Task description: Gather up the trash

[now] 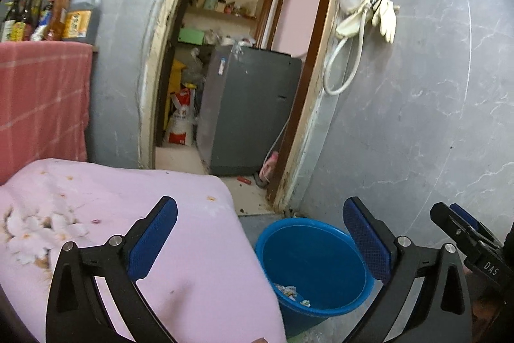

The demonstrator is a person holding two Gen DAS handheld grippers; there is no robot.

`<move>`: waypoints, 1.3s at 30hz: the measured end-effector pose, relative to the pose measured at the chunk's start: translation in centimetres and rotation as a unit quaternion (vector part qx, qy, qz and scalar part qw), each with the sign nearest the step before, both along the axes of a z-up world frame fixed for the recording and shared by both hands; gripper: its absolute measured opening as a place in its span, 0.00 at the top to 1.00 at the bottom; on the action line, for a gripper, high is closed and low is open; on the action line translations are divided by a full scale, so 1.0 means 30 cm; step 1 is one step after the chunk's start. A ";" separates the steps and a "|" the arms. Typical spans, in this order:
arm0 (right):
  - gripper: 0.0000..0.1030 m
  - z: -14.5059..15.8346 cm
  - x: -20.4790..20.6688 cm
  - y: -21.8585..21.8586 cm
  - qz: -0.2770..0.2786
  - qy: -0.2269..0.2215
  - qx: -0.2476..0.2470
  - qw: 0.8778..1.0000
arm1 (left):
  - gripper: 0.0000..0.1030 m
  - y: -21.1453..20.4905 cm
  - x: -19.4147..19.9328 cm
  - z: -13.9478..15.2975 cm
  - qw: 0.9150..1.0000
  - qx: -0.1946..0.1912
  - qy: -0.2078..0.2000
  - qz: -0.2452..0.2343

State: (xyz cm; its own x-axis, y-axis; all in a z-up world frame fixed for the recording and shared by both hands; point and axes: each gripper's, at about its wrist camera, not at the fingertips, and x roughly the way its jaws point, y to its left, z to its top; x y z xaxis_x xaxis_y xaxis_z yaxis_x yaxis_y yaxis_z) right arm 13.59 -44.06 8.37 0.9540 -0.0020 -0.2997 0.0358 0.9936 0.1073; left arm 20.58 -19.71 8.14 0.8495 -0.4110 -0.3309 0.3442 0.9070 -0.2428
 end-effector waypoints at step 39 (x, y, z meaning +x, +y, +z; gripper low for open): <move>0.00 -0.182 -0.405 0.306 -0.036 -0.017 -0.065 0.997 | 0.02 0.248 -0.548 -0.227 0.992 0.084 -0.031 0.087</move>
State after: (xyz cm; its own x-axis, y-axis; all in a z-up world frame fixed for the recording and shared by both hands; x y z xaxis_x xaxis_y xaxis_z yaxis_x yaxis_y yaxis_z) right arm 1.45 -34.87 2.90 0.9595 -0.1079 -0.2604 0.1066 0.9941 -0.0191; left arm 4.13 -12.28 1.34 0.9236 -0.1995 -0.3274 0.1880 0.9799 -0.0668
